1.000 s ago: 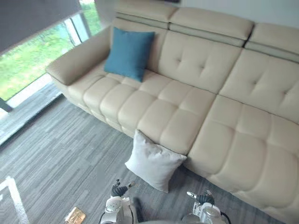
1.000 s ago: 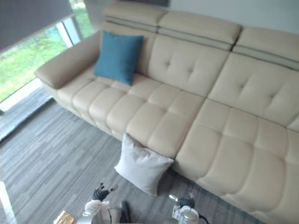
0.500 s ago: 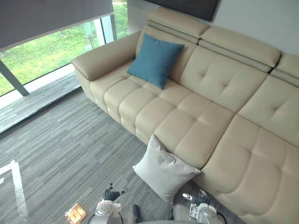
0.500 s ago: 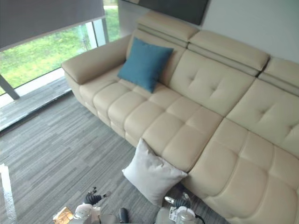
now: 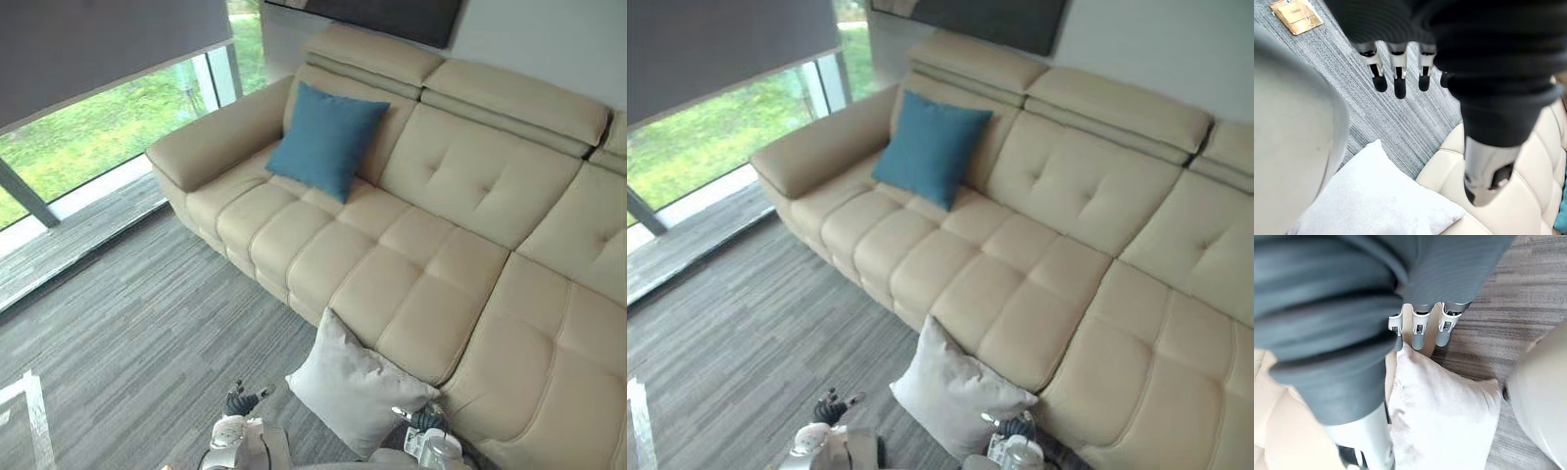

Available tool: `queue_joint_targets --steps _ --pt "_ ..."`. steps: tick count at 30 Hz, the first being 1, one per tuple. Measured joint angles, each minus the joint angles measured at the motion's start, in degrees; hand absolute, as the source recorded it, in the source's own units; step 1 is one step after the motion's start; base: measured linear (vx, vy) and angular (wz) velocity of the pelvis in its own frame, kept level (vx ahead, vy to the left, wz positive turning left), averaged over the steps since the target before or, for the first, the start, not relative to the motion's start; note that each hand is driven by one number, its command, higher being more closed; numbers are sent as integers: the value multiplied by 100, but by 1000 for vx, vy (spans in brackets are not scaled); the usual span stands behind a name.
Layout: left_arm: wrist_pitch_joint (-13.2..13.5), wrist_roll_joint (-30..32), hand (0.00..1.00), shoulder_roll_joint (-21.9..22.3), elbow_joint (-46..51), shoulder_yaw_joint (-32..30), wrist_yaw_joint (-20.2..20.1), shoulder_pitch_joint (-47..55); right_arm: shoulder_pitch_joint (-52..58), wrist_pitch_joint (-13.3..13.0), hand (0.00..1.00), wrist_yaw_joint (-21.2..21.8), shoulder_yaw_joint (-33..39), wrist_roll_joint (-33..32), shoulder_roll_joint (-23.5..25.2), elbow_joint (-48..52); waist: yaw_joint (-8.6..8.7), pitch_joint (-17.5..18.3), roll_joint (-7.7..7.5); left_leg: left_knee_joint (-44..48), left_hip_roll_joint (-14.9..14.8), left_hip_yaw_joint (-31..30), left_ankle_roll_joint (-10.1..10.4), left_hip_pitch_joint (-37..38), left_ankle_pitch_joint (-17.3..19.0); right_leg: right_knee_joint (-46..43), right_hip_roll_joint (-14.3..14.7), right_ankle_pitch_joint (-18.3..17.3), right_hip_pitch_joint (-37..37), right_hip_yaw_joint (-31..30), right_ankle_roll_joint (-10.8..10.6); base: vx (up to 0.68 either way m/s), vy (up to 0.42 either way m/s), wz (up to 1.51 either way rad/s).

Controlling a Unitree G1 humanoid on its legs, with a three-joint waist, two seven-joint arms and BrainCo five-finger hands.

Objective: Pick up cushions and gather them together orderly.

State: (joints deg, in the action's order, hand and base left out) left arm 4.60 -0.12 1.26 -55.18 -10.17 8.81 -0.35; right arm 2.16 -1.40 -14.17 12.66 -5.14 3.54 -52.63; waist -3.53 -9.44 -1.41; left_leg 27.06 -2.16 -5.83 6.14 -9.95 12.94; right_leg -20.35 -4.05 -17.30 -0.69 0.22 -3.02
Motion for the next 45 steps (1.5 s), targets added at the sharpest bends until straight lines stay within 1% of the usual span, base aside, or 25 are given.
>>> queue_joint_targets --steps 1,2,3,4,7,10,13,14,15,16,17,19,20,21,24,26,27,30,31,33,35,36,37,40,45 --pt "7 0 0 18 -1 1 -2 -65 -22 14 0 -8 3 3 17 -37 -15 -45 -21 165 237 -528 -3 -24 2 30 -73 -10 12 -135 -51 117 228 -41" --pt "7 1 0 28 -17 0 -1 -80 -31 24 0 -3 -24 4 14 -61 -36 -46 -14 181 317 -725 -13 -3 13 78 -104 10 16 -261 -78 64 120 -53" --pt "6 2 0 33 -44 2 -5 -80 -46 34 0 -2 -51 5 14 -62 -36 -38 15 141 310 -655 -91 34 60 144 -123 66 -5 -459 -117 50 212 -70" --pt "4 10 0 39 -77 1 -9 -71 -61 40 0 12 -57 16 13 -57 -23 -33 80 33 240 -377 -228 103 244 273 -104 147 -34 -688 -203 40 231 -85" --pt "10 129 0 9 -151 -2 -19 -69 -77 70 0 48 -141 43 18 -78 -72 -27 61 -141 146 332 -355 339 419 347 -85 333 -178 -1388 -310 12 225 -126" --pt "10 230 0 0 -270 2 -25 -74 -86 69 0 67 -224 61 17 -64 -67 -10 55 -380 69 934 -395 589 437 526 -82 595 -251 -1815 -394 15 142 -109" --pt "8 229 0 -2 -290 2 -27 -79 -99 78 0 71 -241 75 10 -76 -67 8 43 -517 -25 1348 -396 747 436 534 -4 784 -390 -1983 -411 24 66 -83" --pt "8 227 0 -2 -289 1 -27 -81 -109 88 0 72 -275 75 -11 -83 -68 8 42 -539 -61 1444 -396 779 436 480 21 850 -461 -1939 -433 25 26 -75" --pt "9 226 0 5 -286 0 -26 -86 -112 93 0 76 -300 76 -40 -85 -64 14 58 -596 -132 1573 -394 820 434 380 60 951 -609 -1730 -369 6 -8 -73" --pt "4 223 0 25 -285 -3 -24 -84 -119 90 0 81 -408 92 -93 -82 -78 30 115 -657 -310 1777 -402 846 416 243 60 1063 -732 -1089 -202 1 -48 -82" --pt "3 219 0 29 -275 -3 -22 -76 -132 92 0 80 -440 170 -109 -89 -87 -1 165 -754 -377 1964 -397 942 389 97 -79 1044 -814 -244 -67 0 -61 -78" --pt "-1 215 0 34 -287 3 -19 -73 -111 89 0 82 -464 289 -135 -108 -138 9 142 -903 -356 2127 -344 1178 348 114 -281 960 -712 760 25 29 -63 -64" --pt "-3 215 0 45 -297 6 -20 -73 -110 77 0 82 -463 294 -144 -106 -131 13 144 -914 -341 2084 -330 1213 333 156 -242 963 -683 701 19 42 -80 -41" --pt "-7 215 0 76 -301 18 -25 -68 -96 40 0 79 -457 293 -178 -99 -115 33 204 -914 -323 1927 -325 1196 258 186 -203 965 -679 678 16 31 -79 -10" --pt "-7 218 0 180 -290 14 -19 -71 -97 38 0 74 -380 286 -217 -94 -109 72 268 -1011 -304 1612 -267 1120 69 248 -211 960 -674 828 23 8 -111 23" --pt "-3 217 0 196 -260 14 -17 -80 -99 37 0 68 -360 275 -236 -105 -90 63 288 -906 -342 1472 -230 977 6 257 -211 929 -683 940 62 -29 -122 42" --pt "-4 213 0 201 -225 8 -18 -86 -105 35 0 64 -300 260 -233 -103 -92 34 296 -630 -386 1381 -230 853 7 215 -225 870 -644 1017 101 -44 -69 29" --pt "-2 199 0 200 -154 2 -14 -70 -92 38 0 52 -178 155 -208 -108 -129 4 279 -41 -435 1297 -230 698 6 60 -212 735 -547 980 128 -60 -66 0" --pt "-1 151 0 190 -147 -1 -12 -61 -81 38 0 47 -178 66 -207 -109 -142 -18 243 186 -444 1264 -246 624 -6 21 -200 701 -527 882 131 -62 -28 -25" --pt "-1 105 0 186 -140 -17 -10 -61 -90 38 0 16 -175 24 -234 -108 -152 -24 238 271 -384 1101 -282 584 19 68 -201 679 -540 742 104 -56 28 -34" --pt "-3 101 0 197 -126 -40 -9 -59 -87 37 0 -8 -177 10 -255 -102 -154 -25 240 -227 -224 757 -298 600 176 47 -162 712 -667 554 45 -61 83 -42" --pt "-6 102 0 197 -128 -25 -12 -31 -73 39 0 -16 -187 12 -273 -99 -155 15 299 -546 -234 686 -290 623 193 38 -79 731 -738 505 12 -48 118 -50" --pt "-7 97 0 174 -105 -24 -12 -39 -95 44 0 -19 -220 9 -261 -123 -161 29 272 -670 -230 744 -298 651 289 16 -35 767 -819 360 -38 -13 113 -44" --pt "-7 103 0 124 -130 -29 -7 -21 -30 36 0 -20 -219 12 -225 -96 -177 71 177 -854 -164 1045 -334 825 247 173 -59 942 -764 97 -66 60 131 -40" --pt "-15 108 0 172 -269 11 -17 26 79 28 0 30 -208 23 -228 -98 -149 258 234 -1279 -19 1053 -374 1268 207 320 -193 878 -505 174 -169 161 77 -1"
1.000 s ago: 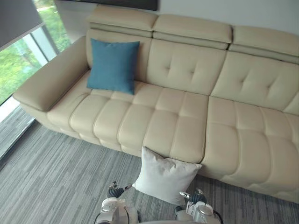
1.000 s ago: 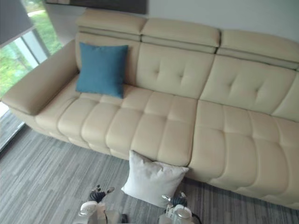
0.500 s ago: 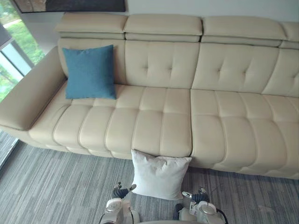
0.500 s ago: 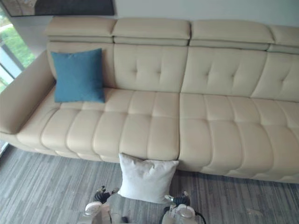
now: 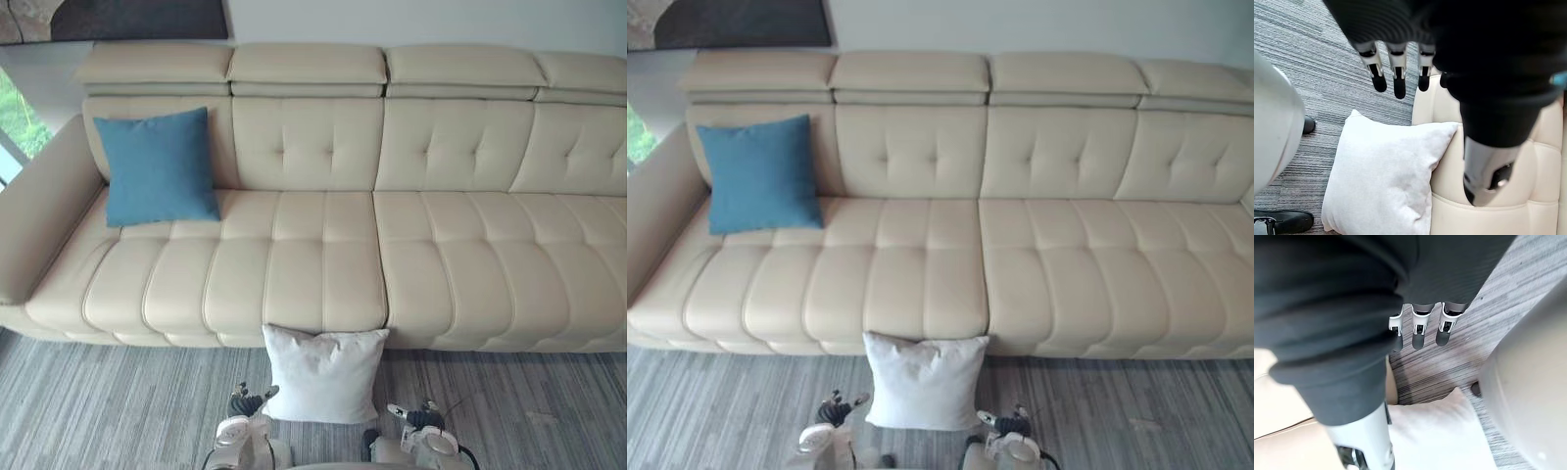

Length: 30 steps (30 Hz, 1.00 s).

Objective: Pick up cushions and gather them together orderly.

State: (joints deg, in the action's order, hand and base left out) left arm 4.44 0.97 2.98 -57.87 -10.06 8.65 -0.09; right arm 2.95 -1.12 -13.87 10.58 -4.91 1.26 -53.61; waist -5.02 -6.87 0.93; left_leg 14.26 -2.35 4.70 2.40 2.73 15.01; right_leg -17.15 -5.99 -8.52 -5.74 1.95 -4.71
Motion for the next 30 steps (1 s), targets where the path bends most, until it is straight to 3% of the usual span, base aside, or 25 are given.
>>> queue_joint_targets --steps 5,9,14,18,22,24,26,30 --pt "-20 -1 0 20 -20 108 -3 64 75 0 0 27 70 4 -13 -17 18 117 87 6 27 -222 21 169 -18 200 -13 1 365 264 2 155 14 19" --pt "-11 -21 0 -16 3 216 5 42 56 5 0 26 66 2 -27 -32 -6 93 7 116 107 -363 59 -2 -114 107 -103 -43 300 393 -2 55 -12 22" --pt "-13 -482 0 -262 282 213 147 -387 -490 3 0 -69 -11 -42 -120 -15 -107 -553 -248 1313 158 -422 66 -1289 -134 -874 -202 -226 -849 363 111 -83 -53 7" --pt "21 -933 0 -419 614 139 363 -745 -936 -54 0 -244 -10 -234 -372 233 -139 -1048 -264 2182 68 -453 65 -2248 -101 -1496 -140 -260 -1720 315 168 -210 -96 -11" --pt "102 -1243 0 -557 916 -303 526 -1338 -1405 -125 0 -404 -7 -409 -537 562 -145 -1390 -264 2629 -124 -568 71 -3091 331 -1978 75 -368 -2690 195 305 -200 -52 -28" --pt "154 -1371 0 -697 1009 -489 622 -1837 -1866 -122 0 -514 41 -480 -661 551 -138 -1619 -280 2762 -199 -640 233 -3611 682 -2252 156 -458 -3350 170 314 -213 -47 -20" --pt "157 -1492 0 -927 1012 -790 676 -2431 -2384 -114 0 -594 171 -571 -724 550 -128 -1934 -377 3179 -210 -668 232 -4263 684 -2540 189 -429 -3963 113 316 -270 -46 -8" --pt "171 -1642 0 -1273 1068 -1211 776 -3125 -3230 -114 0 -732 355 -772 -929 547 -96 -2242 -410 3457 -217 -701 247 -5086 568 -2671 220 -205 -4717 116 395 -172 -19 -4"
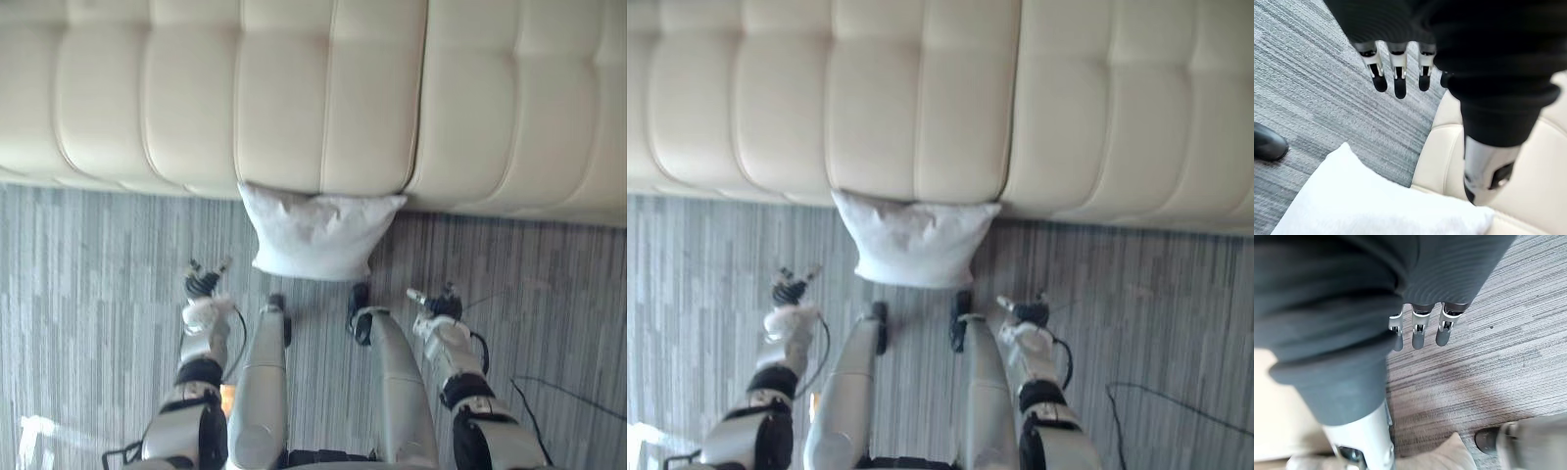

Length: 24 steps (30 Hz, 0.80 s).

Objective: Pick up cushions and gather them together orderly.

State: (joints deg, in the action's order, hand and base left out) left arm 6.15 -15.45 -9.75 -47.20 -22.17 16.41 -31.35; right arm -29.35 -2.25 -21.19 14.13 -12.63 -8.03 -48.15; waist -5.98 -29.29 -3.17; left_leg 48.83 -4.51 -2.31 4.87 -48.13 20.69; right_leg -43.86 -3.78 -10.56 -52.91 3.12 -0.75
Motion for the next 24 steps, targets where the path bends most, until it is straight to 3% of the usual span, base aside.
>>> queue_joint_targets --steps 5,13,19,20,21,22,24 --pt "76 -108 0 -258 46 63 127 -801 -1061 -6 0 -70 127 -142 -212 2 21 -174 3 487 -3 -207 41 -1047 -30 -308 31 129 -914 102 43 -83 -9 3" --pt "79 -83 0 -423 -63 1220 215 -2069 -2293 -16 0 -133 139 -323 -442 -39 76 -235 -12 872 178 -492 138 -2208 -205 -725 -136 145 -1952 295 47 -68 2 15" --pt "73 -8 0 -389 -65 1932 273 -2901 -3184 -18 0 -207 132 -439 -163 -70 141 -359 7 1370 269 -643 207 -3113 -253 -1288 -235 100 -2835 356 24 -82 12 9" --pt "71 58 0 -352 -56 1985 340 -2975 -3313 -21 100 -241 128 -459 -9 -67 171 -362 6 1393 259 -679 243 -3204 -274 -1291 -239 88 -2906 382 6 -75 25 1" --pt "70 78 0 -316 -51 1991 370 -3002 -3353 -23 100 -244 127 -492 54 -67 186 -362 6 1393 264 -690 250 -3227 -290 -1292 -244 95 -2926 392 15 -71 27 5" --pt "68 79 100 -237 -13 2043 457 -3038 -3417 -27 100 -257 91 -549 220 -60 224 -362 6 1383 265 -709 230 -3259 -312 -1293 -264 99 -2942 428 22 -76 27 11" --pt "54 80 100 -201 110 2148 518 -3061 -3447 -58 100 -303 76 -555 405 -12 257 -362 6 1351 268 -761 235 -3285 -320 -1292 -297 102 -2957 470 27 -53 17 15"
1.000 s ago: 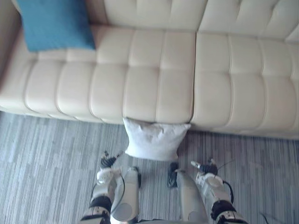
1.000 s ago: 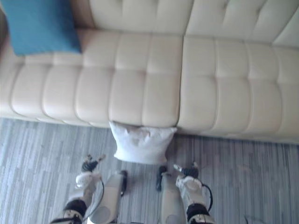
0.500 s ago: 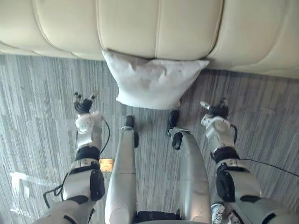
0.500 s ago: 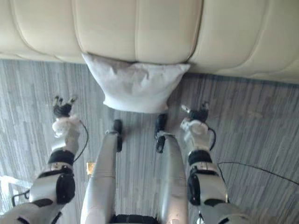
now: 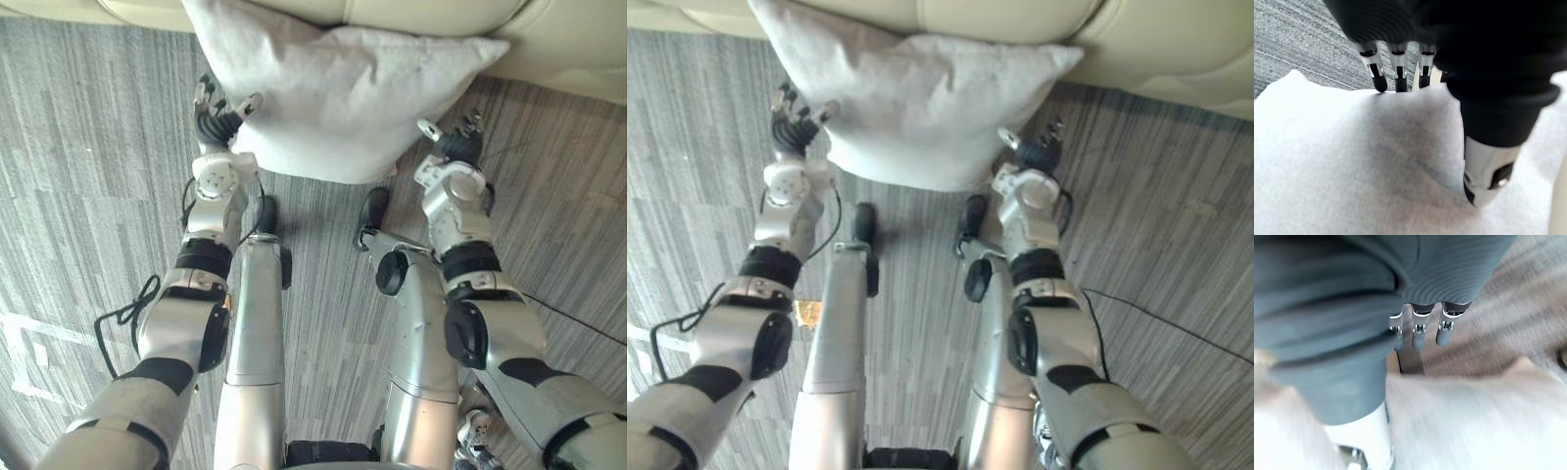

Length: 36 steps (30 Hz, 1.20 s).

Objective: Pick up cushions and gather them together orderly.

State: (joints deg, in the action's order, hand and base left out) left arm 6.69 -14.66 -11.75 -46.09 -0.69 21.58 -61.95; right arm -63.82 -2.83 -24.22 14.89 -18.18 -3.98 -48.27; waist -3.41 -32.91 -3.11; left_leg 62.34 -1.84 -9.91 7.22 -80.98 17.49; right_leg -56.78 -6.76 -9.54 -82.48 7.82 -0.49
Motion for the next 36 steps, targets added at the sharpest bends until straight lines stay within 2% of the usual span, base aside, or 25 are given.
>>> queue_joint_targets --steps 5,7,12,15,16,18,20,21,22,23,24,25,28,29,30,32,36 --pt "-18 9 100 -15 290 16 330 -30 -10 -124 100 -185 -192 -101 -84 55 0 -2 -3 -132 41 -12 94 -109 -124 21 -48 29 -126 15 47 -23 12 8" --pt "-24 8 100 -17 389 23 423 -22 111 -137 100 -217 -351 -176 -83 298 13 -4 -3 -127 42 -8 119 -110 -139 -27 -43 68 -141 14 109 0 0 0" --pt "-29 45 100 -18 782 128 510 203 726 -282 100 -235 -881 -321 -81 1060 64 1 -3 -47 34 -43 120 26 -138 -80 -39 67 5 41 107 12 13 1" --pt "-28 49 100 -14 1136 350 507 573 1264 -383 100 -243 -1057 -329 -65 1546 93 24 -11 -202 8 -54 123 484 -161 163 -19 50 499 81 66 -30 20 -1" --pt "-19 66 100 32 1466 482 493 898 1699 -458 100 -251 -1141 -325 -39 1951 99 33 -9 -465 -41 -8 91 963 -215 419 -12 78 988 110 32 -53 15 0" --pt "16 117 100 90 1756 535 470 1175 2069 -525 100 -266 -1221 -323 -5 2301 98 44 -10 -723 -65 23 49 1378 -244 651 -1 104 1386 119 -10 -29 7 0" --pt "115 223 100 226 2364 585 454 1755 2820 -696 100 -265 -1352 -314 150 3018 97 56 -12 -1261 -161 76 -23 2199 -336 1199 62 137 2206 182 -62 16 -17 -7" --pt "149 235 100 243 2445 611 453 1842 2940 -702 100 -266 -1358 -313 185 3143 95 58 -12 -1347 -179 81 -27 2324 -345 1289 71 139 2330 201 -64 56 -27 -10" --pt "199 281 100 326 2702 737 451 2164 3409 -758 100 -265 -1410 -299 281 3520 90 105 -5 -1623 -203 136 -63 2754 -377 1546 61 150 2766 277 -59 83 -16 -3" --pt "209 333 100 448 2862 857 450 2493 3847 -800 100 -265 -1430 -260 359 3758 61 196 -10 -1833 -205 195 -66 3147 -379 1705 29 179 3120 302 -19 95 -12 -1" --pt "228 338 100 517 2925 930 448 2696 4096 -824 100 -265 -1463 -251 383 3850 65 388 3 -1904 -203 210 -65 3213 -379 1762 24 203 3174 304 -8 130 -9 3" --pt "240 338 100 668 3123 1050 422 3150 4631 -841 100 -257 -1528 -173 393 4085 78 776 -4 -2058 -202 244 -26 3388 -402 1857 1 232 3323 325 11 236 -13 3" --pt "261 338 100 924 3673 1236 309 3999 5601 -842 100 -102 -1567 80 382 4801 77 1017 22 -2444 -215 317 -2 4276 -410 2144 -11 239 4164 367 103 196 -9 5" --pt "261 338 100 943 3740 1268 295 4138 5744 -842 100 -75 -1578 117 380 4891 79 1123 23 -2503 -220 320 -3 4344 -410 2206 -8 239 4231 379 103 245 -2 3" --pt "265 338 100 959 3913 1384 251 4528 6165 -841 100 9 -1620 257 363 5125 76 1384 19 -2709 -240 353 -4 4624 -410 2402 12 240 4502 391 102 211 6 -3" --pt "268 334 100 964 4147 1446 149 5013 6632 -829 100 100 -1736 489 331 5376 73 1539 16 -2955 -279 447 -9 5117 -409 2644 56 242 4977 380 98 210 12 -8" --pt "385 317 100 957 4781 1620 40 6113 7705 -811 100 366 -1983 989 282 5927 43 2200 61 -3608 -387 682 -77 6052 -389 3364 202 319 5856 289 -16 158 35 -18"
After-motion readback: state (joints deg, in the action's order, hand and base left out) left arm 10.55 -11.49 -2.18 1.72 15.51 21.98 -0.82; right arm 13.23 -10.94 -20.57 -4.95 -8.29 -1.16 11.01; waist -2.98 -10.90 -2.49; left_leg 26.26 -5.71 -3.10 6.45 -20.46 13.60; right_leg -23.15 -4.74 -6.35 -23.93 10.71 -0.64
